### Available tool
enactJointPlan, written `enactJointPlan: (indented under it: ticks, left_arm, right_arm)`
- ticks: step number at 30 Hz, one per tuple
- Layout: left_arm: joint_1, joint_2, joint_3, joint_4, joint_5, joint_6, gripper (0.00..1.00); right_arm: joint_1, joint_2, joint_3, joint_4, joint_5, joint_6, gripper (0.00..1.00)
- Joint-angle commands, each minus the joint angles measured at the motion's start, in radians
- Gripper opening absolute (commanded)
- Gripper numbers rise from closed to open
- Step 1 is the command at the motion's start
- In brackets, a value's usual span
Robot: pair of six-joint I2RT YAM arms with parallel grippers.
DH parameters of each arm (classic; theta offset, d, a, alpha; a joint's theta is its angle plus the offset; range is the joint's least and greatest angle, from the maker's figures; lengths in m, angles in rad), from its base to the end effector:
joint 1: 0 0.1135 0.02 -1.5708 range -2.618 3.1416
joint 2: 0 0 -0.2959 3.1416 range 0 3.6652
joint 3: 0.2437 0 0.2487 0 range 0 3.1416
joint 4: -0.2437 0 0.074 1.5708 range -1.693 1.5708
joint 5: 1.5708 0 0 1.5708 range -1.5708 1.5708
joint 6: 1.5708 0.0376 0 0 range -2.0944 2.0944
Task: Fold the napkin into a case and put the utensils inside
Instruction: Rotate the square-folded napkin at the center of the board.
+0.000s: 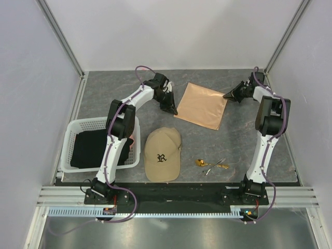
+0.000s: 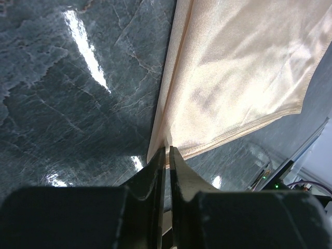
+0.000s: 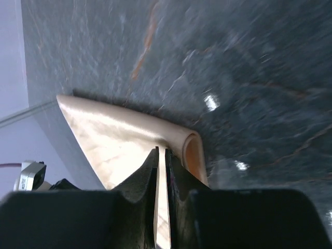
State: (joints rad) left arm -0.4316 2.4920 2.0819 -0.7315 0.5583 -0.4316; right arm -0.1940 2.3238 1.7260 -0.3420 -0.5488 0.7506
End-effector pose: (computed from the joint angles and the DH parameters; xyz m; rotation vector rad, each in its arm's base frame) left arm 0.4867 -0.2461 0.1550 0.1762 2.8204 -0.9915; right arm 0.5123 -0.0807 0.1575 0.9461 2.3640 0.9137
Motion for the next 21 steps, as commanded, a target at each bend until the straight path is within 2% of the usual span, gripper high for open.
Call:
enactJointPlan:
  ticks: [1, 7, 11, 13, 14, 15, 17, 18, 21]
  left_arm:
    - [0.001, 0.001, -0.006, -0.031, -0.044, 0.03, 0.13]
    - [0.001, 0.008, -0.013, -0.031, -0.035, 0.034, 0.12]
    - [0.001, -0.005, -0.013, -0.032, -0.018, 0.042, 0.13]
    - [0.001, -0.024, -0.014, -0.034, -0.006, 0.044, 0.13]
    - [0.001, -0.028, -0.017, -0.034, 0.002, 0.041, 0.13]
    - [-0.001, -0.033, -0.028, -0.032, 0.024, 0.037, 0.14]
    - [-0.002, -0.041, -0.045, -0.028, 0.051, 0.028, 0.13]
    - [-0.002, -0.041, -0.077, -0.019, 0.075, 0.018, 0.14]
    - [-0.007, -0.048, -0.143, 0.02, 0.11, -0.005, 0.13]
  right_arm:
    - [-0.035, 0.049, 0.061, 0.017, 0.018, -0.037, 0.15]
    - [-0.05, 0.094, 0.133, 0.005, 0.009, -0.06, 0.13]
    - [-0.047, 0.082, 0.201, -0.095, 0.01, -0.073, 0.13]
    - [-0.047, 0.036, 0.242, -0.149, 0.029, -0.086, 0.18]
    - [-0.047, 0.022, 0.285, -0.231, 0.073, -0.1, 0.2]
    - [-0.048, 0.005, 0.305, -0.279, 0.091, -0.124, 0.27]
    - [-0.047, -0.053, 0.313, -0.395, 0.148, -0.151, 0.34]
    - [-0.047, -0.082, 0.29, -0.416, 0.161, -0.164, 0.42]
    - [-0.047, -0.233, 0.106, -0.428, 0.158, -0.168, 0.55]
